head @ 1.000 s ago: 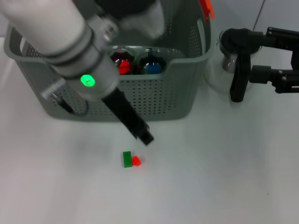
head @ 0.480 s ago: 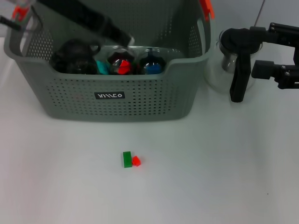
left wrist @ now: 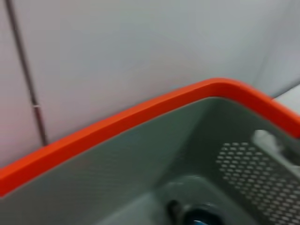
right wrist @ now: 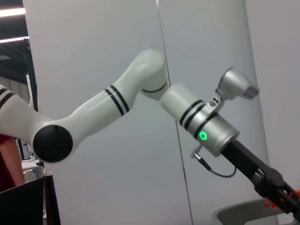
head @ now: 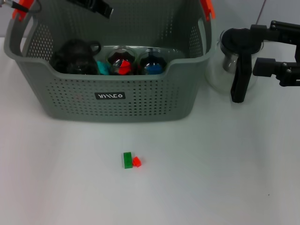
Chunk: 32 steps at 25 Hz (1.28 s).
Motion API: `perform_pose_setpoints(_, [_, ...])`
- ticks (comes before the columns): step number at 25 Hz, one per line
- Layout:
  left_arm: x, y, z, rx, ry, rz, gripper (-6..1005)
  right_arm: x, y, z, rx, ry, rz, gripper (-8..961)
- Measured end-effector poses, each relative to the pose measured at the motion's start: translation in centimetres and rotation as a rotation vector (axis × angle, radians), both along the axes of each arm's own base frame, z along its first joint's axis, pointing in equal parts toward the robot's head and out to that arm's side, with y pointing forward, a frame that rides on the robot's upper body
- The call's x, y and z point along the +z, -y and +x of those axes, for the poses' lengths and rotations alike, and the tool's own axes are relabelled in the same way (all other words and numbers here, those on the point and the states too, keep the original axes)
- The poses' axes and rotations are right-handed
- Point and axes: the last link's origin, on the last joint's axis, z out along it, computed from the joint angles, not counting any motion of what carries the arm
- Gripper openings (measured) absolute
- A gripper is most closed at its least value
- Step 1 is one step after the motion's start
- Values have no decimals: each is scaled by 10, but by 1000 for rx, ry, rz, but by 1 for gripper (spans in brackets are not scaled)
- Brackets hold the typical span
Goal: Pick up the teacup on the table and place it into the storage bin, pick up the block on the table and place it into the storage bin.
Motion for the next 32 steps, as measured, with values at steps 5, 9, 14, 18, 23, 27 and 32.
perform_pose_setpoints(5, [-9, -4, -4, -16, -81, 38, 413, 1, 0, 0, -1, 0, 1, 866])
perform_pose_setpoints(9, [-10, -3, 0, -41, -140, 38, 465, 1, -1, 0, -1, -2, 5, 866])
perform_pose_setpoints(14, [1, 10, 17, -101, -144, 17, 679, 2, -1, -1, 1, -7, 9, 866])
perform_pose_setpoints(18, [11, 41, 37, -168, -138, -68, 789, 5, -2, -2, 4, -22, 21, 865])
perform_pose_setpoints(23, [15, 89, 48, -220, -172, -211, 899, 9, -2, -1, -2, -29, 34, 866])
perform_pose_setpoints(27, [9, 116, 40, -227, -210, -257, 939, 11, -3, 1, -11, -40, 44, 866])
perform_pose_setpoints(32, [-4, 138, 23, -239, -262, -309, 939, 13, -4, 0, -25, -58, 49, 865])
